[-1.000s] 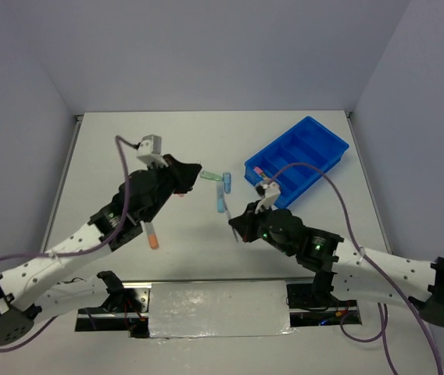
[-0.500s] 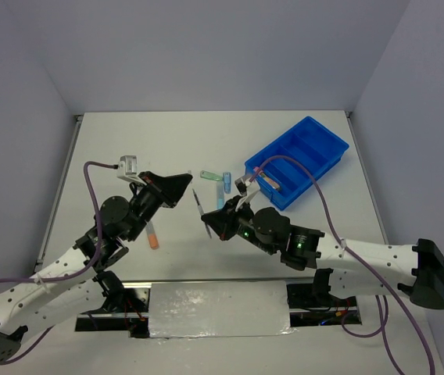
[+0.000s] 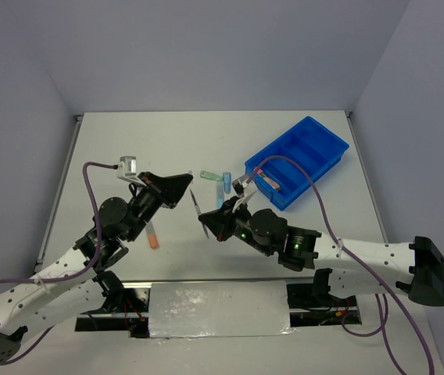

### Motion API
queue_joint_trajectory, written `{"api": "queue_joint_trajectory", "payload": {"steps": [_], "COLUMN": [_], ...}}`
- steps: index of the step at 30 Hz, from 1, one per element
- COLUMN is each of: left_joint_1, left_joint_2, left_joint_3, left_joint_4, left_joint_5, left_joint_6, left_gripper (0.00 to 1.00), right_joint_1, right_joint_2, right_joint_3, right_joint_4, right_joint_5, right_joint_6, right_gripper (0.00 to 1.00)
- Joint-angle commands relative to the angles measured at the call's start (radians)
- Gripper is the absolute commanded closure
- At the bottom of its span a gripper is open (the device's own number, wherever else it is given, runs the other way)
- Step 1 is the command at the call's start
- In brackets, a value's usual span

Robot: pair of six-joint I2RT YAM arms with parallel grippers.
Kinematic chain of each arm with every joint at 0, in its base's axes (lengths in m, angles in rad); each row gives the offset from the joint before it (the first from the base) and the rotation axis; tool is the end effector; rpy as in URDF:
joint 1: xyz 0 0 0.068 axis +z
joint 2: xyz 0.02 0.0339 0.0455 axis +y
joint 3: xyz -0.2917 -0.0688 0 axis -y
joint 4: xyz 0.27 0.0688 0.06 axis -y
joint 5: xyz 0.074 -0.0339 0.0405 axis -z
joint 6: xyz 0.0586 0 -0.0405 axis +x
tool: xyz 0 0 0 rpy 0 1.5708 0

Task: Sort the stationery into containers
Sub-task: Close the pen cap on the pen.

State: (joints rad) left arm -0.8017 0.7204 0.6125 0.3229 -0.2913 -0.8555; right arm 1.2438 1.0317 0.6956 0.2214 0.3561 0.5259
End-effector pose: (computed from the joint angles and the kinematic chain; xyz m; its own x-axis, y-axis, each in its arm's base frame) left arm 0.1531 -0.1340 0.3643 -0.2749 -0.7556 -0.5945 0.4354 0.4534 -0.7777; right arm 0.1070 0.2520 0.3167 -0.4215 0.2220 -0.8792 -0.6530 0.5984 0.4642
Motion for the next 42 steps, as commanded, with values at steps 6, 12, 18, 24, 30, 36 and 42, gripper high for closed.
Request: {"api": "queue_joint_trajectory", "payload": {"steps": [6,12,18,24,30,36,42], "left_joint_1": [0.002,0.002,0.002,0.002,0.002,0.001,0.002], "left_joint_2": [-0.009,-0.010,-0.006,-0.004,0.005,-0.003,-0.021], "left_joint_3": [-0.016,-0.020,-0.023,-0.031,-0.028,-0.037,-0.059], "left_joint_4": [0.073,0.071,0.070,0.074,0.073,0.076,0.077], "left_joint_5": [0.000,-0.014,-0.016,-0.017,-0.014,-0.003,-0.005], "left_joint_6": [0.021,0.019,0.021,0.019,0.021,0.006,-0.004], "left_gripper": [1.00,1.00,1.00,1.00,1.00,1.00,1.00], "right_joint_1": [0.009,0.011,0.013,0.009,0.009,0.011,0.008], "right_joint_2": [-0.005,-0.007,-0.002,-0.005,0.008,0.019,0.030], "right_joint_3": [0.041,0.033,0.042,0.042,0.053,0.061,0.093], "right_joint_4": [0.055,0.056,0.059,0.059,0.058,0.056,0.058], "right_joint_5": [0.052,0.069,0.057,0.063,0.061,0.095,0.109], "right_joint_6": [-0.010,-0.001,-0.004,-0.001,-0.001,0.014,0.016], "right_gripper": [1.00,1.00,1.00,1.00,1.00,1.00,1.00]}}
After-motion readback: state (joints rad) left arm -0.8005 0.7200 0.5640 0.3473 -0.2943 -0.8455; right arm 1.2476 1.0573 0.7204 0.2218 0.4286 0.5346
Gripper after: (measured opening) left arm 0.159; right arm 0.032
